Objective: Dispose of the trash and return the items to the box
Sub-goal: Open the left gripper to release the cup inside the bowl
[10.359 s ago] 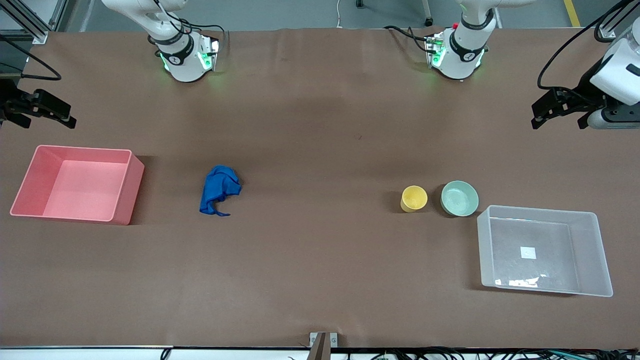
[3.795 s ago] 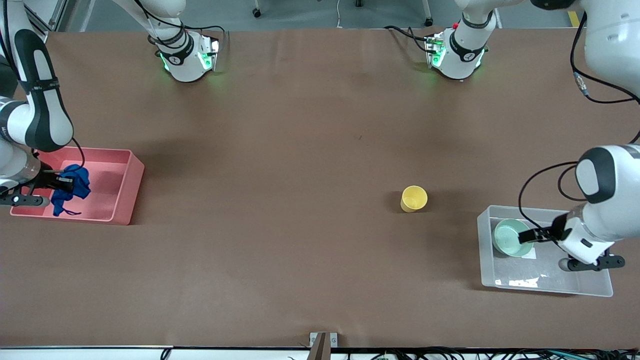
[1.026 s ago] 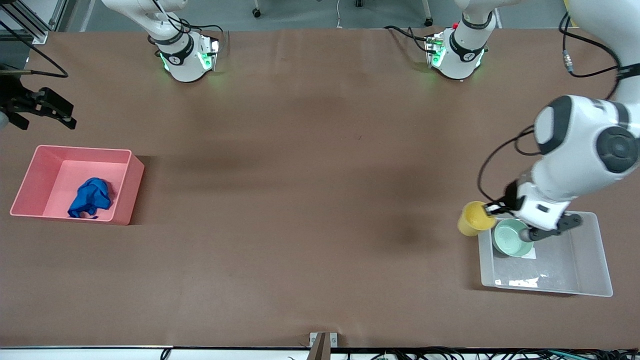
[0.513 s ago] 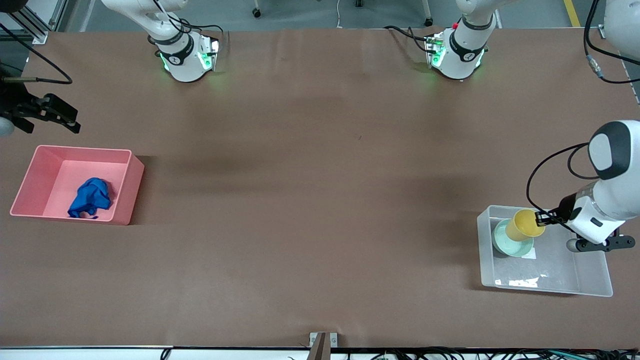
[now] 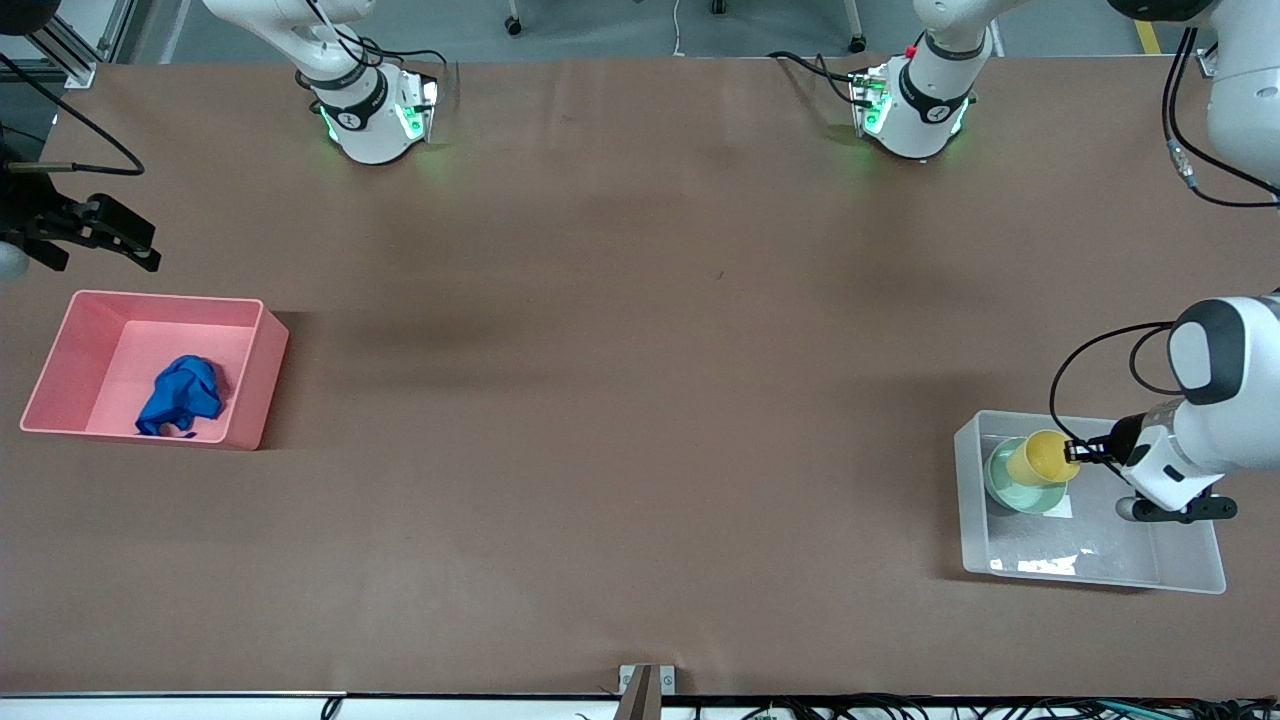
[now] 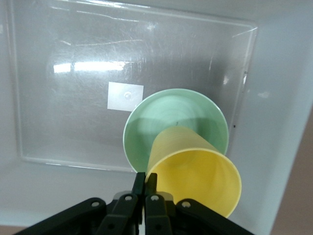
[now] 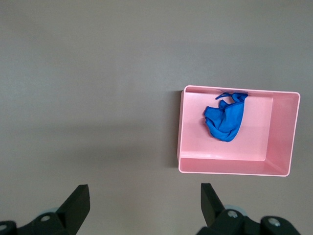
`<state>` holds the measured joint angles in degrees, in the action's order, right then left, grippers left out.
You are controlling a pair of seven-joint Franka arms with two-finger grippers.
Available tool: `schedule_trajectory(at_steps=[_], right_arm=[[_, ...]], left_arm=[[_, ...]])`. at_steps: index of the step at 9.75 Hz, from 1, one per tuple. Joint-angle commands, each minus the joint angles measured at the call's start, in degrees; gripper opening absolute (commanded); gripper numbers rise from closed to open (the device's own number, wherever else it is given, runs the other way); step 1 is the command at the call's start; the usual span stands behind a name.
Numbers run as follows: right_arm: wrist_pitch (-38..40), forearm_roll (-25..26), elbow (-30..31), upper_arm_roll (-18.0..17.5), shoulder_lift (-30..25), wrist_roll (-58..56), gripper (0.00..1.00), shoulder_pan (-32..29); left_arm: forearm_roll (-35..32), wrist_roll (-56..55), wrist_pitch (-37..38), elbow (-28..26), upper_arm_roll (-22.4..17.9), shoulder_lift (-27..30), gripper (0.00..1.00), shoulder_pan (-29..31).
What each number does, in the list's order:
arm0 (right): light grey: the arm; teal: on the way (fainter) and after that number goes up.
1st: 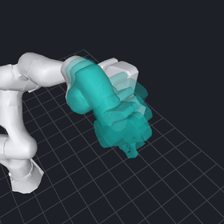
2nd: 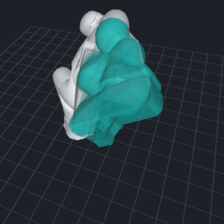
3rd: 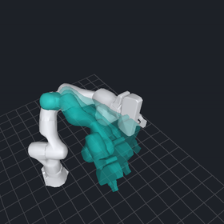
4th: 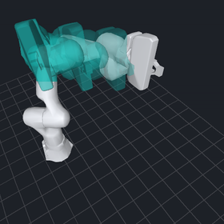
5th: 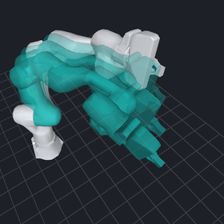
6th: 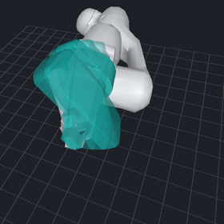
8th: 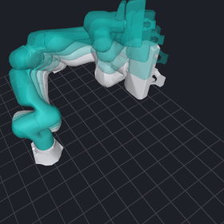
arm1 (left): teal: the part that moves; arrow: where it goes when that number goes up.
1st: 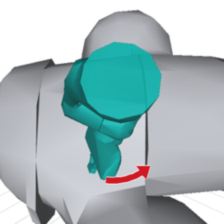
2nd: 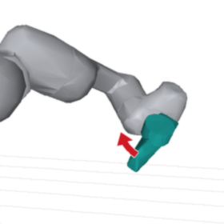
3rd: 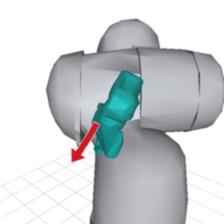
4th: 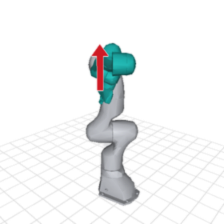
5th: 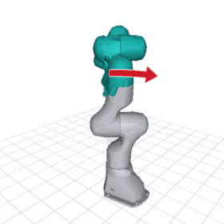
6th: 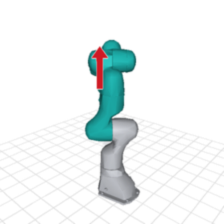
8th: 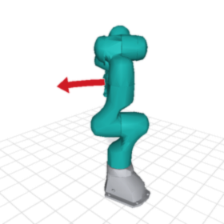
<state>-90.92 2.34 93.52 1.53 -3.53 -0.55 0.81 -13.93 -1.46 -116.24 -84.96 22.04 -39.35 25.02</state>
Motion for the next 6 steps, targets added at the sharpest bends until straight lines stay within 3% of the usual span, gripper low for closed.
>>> schedule_trajectory(at_steps=[1, 3, 4, 5, 6], right_arm=[[0.39, -0.67, -0.80, -0.13, 0.63, 0.37, 1.00, -0.37], [0.30, -0.67, -0.89, -0.04, 0.63, 0.37, 1.00, -0.37], [0.30, -0.67, -0.89, -0.04, 0.63, 0.37, 1.00, -0.37], [0.30, -0.67, -0.80, -0.04, 0.72, 0.37, 1.00, -0.37], [0.30, -0.67, -0.80, -0.04, 0.72, 0.37, 1.00, -0.37]], left_arm=[[-1.45, 0.06, -1.79, 1.28, -0.41, -3.45, 0.01, 0.29], [-1.45, -0.12, -3.98, 1.28, -0.60, -5.12, 0.04, 0.29], [-1.45, 0.06, -4.87, 1.28, -0.60, -5.74, 0.13, 0.38], [-1.45, -0.64, -4.96, 1.37, -0.60, -5.74, 0.44, 0.29], [-1.28, -0.73, -4.96, 1.63, -0.51, -5.22, 0.87, 0.29]])
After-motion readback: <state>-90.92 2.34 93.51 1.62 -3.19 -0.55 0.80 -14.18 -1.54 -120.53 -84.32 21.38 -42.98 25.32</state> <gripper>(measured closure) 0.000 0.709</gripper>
